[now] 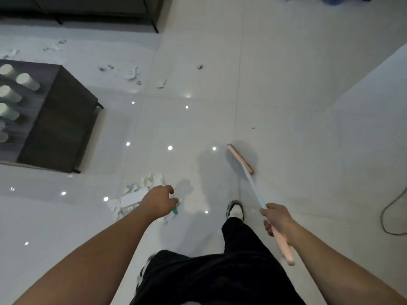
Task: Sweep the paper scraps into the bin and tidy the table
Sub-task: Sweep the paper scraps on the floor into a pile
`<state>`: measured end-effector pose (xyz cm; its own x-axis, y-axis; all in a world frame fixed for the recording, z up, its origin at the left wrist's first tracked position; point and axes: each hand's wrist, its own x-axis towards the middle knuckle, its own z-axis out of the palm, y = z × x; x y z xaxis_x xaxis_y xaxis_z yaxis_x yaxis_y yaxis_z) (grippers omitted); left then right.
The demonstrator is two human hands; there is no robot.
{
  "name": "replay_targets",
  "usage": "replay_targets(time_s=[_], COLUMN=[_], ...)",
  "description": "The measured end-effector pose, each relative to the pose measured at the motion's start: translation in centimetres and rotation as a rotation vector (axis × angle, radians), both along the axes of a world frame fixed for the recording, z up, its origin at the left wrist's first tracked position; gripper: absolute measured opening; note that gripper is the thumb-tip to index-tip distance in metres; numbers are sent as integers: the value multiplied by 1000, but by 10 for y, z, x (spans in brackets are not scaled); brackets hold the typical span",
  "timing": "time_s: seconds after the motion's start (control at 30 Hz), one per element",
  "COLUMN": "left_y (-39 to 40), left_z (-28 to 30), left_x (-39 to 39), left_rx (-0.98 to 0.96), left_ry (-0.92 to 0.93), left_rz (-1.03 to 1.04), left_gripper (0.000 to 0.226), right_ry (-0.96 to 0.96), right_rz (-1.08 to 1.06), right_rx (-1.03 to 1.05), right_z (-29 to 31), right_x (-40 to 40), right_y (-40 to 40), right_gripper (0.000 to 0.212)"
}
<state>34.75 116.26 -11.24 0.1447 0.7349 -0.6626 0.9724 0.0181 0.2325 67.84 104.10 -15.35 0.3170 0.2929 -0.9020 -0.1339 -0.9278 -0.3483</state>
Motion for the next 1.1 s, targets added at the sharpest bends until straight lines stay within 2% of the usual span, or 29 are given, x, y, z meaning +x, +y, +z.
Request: replay_targets(time_s=[0.13,0.37,0.5,0.7,0.93,1.1], left_y=[34,102,157,250,336,356], left_z=[5,3,-12,-30,-25,-12], left_x=[70,146,165,185,185,149], left_rx=[58,82,65,1,5,48], left_ry=[-10,5,19,0,-96,-151], left_rz=[-30,-41,-50,86,247,519], left_gripper=[44,44,43,44,43,39], right_ry=[-39,-48,-41,-26,68,135], right_rz=[-73,-175,-157,-108,92,619], right_rx=[-47,-56,-58,-109,-239,-230], right_z=[3,6,2,-9,-4,8], right_x=[80,162,194,203,132,57], right_y=[28,106,171,268,362,388], right_gripper=[9,8,8,8,13,18])
